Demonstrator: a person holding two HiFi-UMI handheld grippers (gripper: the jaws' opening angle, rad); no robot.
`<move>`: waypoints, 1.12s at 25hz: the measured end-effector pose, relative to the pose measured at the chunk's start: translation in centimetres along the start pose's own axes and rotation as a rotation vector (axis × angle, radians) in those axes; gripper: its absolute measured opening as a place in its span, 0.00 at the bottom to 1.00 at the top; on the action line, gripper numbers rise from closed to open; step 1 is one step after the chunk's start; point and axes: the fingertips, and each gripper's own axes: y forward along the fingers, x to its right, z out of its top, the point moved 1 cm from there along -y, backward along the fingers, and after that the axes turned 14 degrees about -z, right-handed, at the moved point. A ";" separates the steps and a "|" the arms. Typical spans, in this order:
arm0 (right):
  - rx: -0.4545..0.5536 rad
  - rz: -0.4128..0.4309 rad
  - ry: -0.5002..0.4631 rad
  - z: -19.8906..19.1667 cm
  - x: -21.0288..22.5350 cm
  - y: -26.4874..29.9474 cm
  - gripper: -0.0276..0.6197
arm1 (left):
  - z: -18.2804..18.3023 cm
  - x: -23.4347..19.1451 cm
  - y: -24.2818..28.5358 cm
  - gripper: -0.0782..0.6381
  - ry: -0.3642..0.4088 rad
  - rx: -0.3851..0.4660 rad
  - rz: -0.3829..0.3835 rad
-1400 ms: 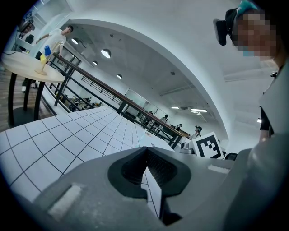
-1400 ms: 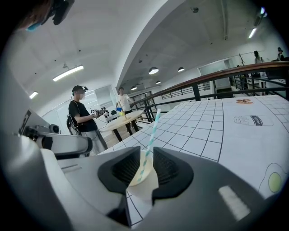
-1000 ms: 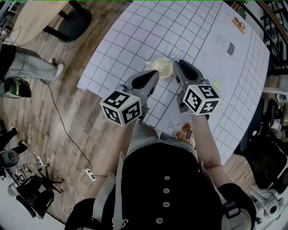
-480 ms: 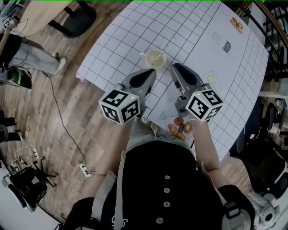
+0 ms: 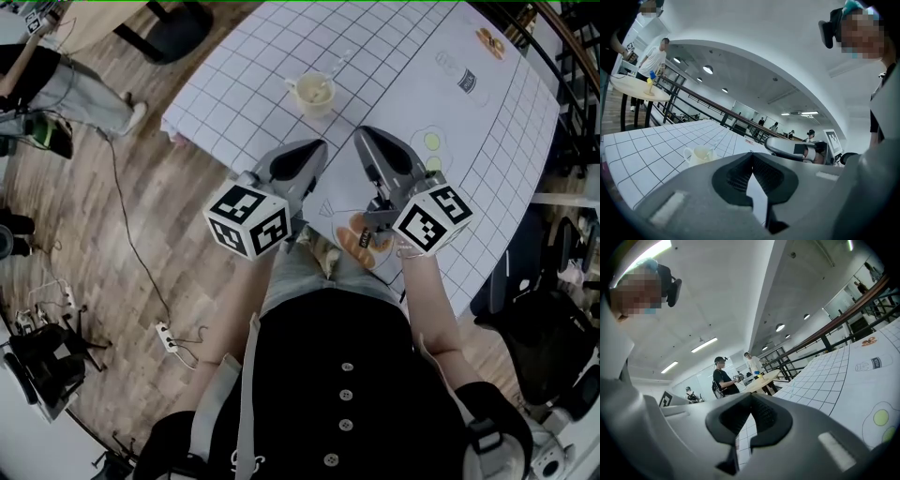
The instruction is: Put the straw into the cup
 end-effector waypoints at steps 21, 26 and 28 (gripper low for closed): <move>-0.071 0.139 -0.108 -4.7 -4.5 -12.0 0.04 | -6.5 11.9 -2.6 0.11 0.064 0.001 0.046; -0.090 0.153 -0.148 -5.7 -5.0 -13.5 0.04 | -6.8 13.7 -3.2 0.11 0.086 0.020 0.053; -0.092 0.154 -0.178 -5.8 -5.2 -13.8 0.04 | -6.5 14.0 -3.5 0.11 0.099 0.033 0.065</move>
